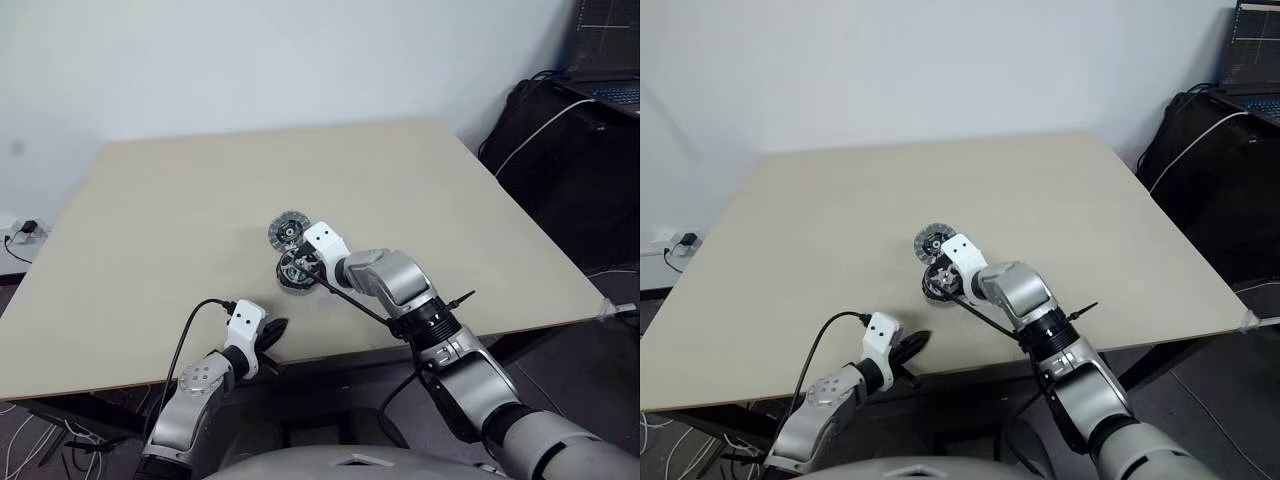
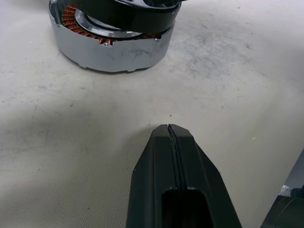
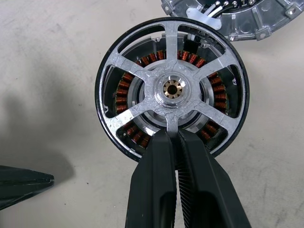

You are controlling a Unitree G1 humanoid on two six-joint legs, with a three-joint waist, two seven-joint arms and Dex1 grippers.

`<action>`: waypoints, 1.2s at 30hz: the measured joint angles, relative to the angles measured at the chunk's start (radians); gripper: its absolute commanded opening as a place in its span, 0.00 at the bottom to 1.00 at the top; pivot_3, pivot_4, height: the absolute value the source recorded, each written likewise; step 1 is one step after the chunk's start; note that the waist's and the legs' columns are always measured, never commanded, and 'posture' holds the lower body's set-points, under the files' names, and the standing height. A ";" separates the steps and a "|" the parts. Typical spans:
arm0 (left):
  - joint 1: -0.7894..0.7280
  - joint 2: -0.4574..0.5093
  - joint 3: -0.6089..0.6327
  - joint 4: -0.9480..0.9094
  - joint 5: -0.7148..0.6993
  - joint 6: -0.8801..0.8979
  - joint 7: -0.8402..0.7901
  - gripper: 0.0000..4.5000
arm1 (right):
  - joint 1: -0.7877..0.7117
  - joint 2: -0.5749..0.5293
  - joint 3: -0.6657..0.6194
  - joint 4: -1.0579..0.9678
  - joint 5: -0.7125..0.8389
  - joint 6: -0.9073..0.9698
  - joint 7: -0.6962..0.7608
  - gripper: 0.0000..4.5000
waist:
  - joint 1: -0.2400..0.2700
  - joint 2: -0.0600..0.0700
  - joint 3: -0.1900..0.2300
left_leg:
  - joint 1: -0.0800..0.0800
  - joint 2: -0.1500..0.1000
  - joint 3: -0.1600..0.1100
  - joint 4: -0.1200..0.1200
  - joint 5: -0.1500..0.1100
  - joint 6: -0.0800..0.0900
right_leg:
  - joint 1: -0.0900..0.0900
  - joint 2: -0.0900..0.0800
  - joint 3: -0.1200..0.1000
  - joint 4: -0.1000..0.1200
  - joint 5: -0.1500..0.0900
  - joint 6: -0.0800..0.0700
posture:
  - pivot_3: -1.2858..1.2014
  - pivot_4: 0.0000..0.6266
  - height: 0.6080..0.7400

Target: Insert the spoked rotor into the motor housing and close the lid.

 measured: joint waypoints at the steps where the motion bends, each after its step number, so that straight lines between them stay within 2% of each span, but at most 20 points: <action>1: 0.000 0.000 0.000 0.000 0.000 0.000 0.000 0.00 | 0.000 0.000 0.000 0.003 -0.002 -0.002 0.001 0.06 | 0.000 0.000 0.000 | 0.000 0.000 0.000 0.000 0.000 0.000 | 0.000 0.000 0.000 0.000 0.000 0.000 | 0.52 0.00 1.00; 6: 0.000 -0.001 0.000 0.000 0.000 0.000 0.000 0.00 | 0.000 0.008 -0.003 0.009 -0.003 -0.017 0.001 0.40 | 0.000 0.000 0.000 | 0.000 0.000 0.000 0.000 0.000 0.000 | 0.000 0.000 0.000 0.000 0.000 0.000 | 0.52 0.00 1.00; 11: 0.004 -0.001 0.000 0.000 0.000 -0.001 0.000 0.00 | 0.001 0.005 -0.020 -0.039 -0.001 -0.018 -0.004 0.40 | 0.001 0.000 0.000 | 0.000 0.000 0.000 0.000 0.000 0.000 | 0.000 0.000 0.000 0.000 0.000 0.000 | 0.52 0.00 1.00; 18: 0.005 0.000 0.000 0.000 0.000 -0.001 -0.002 0.00 | 0.019 0.013 -0.133 -0.199 -0.001 -0.046 -0.075 0.40 | 0.003 0.000 0.000 | 0.000 0.000 0.000 0.000 0.000 0.000 | 0.000 0.000 0.000 0.000 0.000 0.000 | 0.52 0.00 1.00; 21: 0.004 0.001 0.000 0.000 0.000 0.000 -0.003 0.00 | 0.046 0.039 -0.202 -0.245 0.001 -0.086 -0.121 0.26 | 0.004 0.000 0.000 | 0.000 0.000 0.000 0.000 0.000 0.000 | 0.000 0.000 0.000 0.000 0.000 0.000 | 0.52 0.00 1.00; 24: 0.002 0.003 0.000 0.000 0.000 0.000 -0.004 0.00 | 0.072 0.052 -0.246 -0.293 0.006 -0.108 -0.146 0.05 | 0.004 0.000 0.000 | 0.000 0.000 0.000 0.000 0.000 0.000 | 0.000 0.000 0.000 0.000 0.000 0.000 | 0.52 0.00 1.00; 25: 0.002 0.004 0.000 0.000 0.000 0.000 -0.004 0.00 | 0.078 0.054 -0.251 -0.299 0.008 -0.109 -0.153 0.00 | 0.003 0.000 0.000 | 0.000 0.000 0.000 0.000 0.000 0.000 | 0.000 0.000 0.000 0.000 0.000 0.000 | 0.52 0.00 1.00; 30: -0.004 0.007 0.000 0.000 0.000 0.000 -0.009 0.00 | 0.118 0.053 -0.253 -0.315 -0.004 -0.203 -0.171 0.00 | 0.003 0.000 0.000 | 0.000 0.000 0.000 0.000 0.000 0.000 | 0.000 0.000 0.000 0.000 0.000 0.000 | 0.52 0.00 1.00; 36: -0.007 0.008 0.000 0.000 0.000 0.000 -0.013 0.00 | 0.177 0.054 -0.169 -0.274 -0.048 -0.346 -0.173 0.00 | 0.001 0.000 0.000 | 0.000 0.000 0.000 0.000 0.000 0.000 | 0.000 0.000 0.000 0.000 0.000 0.000 | 0.52 0.00 1.00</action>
